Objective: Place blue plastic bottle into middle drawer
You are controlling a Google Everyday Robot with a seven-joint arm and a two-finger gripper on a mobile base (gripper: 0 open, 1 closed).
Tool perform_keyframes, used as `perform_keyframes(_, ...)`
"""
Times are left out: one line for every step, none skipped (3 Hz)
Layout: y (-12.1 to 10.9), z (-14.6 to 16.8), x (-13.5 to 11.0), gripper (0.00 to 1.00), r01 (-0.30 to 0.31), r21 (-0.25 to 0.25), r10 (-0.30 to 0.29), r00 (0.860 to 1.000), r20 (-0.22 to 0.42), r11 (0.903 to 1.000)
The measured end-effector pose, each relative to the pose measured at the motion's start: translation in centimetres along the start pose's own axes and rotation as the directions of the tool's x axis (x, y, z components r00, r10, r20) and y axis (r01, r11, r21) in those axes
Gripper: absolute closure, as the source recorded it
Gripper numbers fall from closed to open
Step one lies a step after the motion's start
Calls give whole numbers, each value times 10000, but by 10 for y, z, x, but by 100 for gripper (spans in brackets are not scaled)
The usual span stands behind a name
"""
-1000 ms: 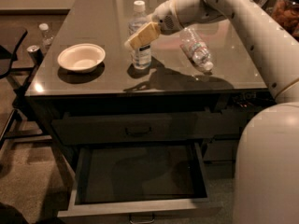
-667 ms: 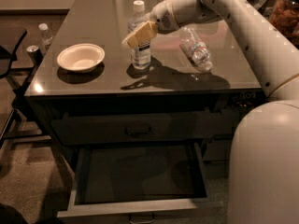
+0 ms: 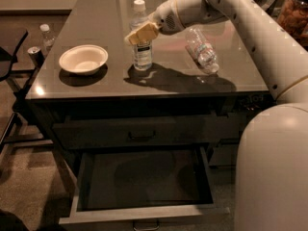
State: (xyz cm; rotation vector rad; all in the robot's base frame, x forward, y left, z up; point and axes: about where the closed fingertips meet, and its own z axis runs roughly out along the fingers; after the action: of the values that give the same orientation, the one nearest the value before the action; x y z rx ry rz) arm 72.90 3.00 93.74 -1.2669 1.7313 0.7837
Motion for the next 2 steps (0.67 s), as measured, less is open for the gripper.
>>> perform_keyframes(0, 0, 0, 65, 0, 0, 0, 10000, 0, 10000)
perform_keyframes(0, 0, 0, 88, 1, 0, -1, 10000, 0, 10000)
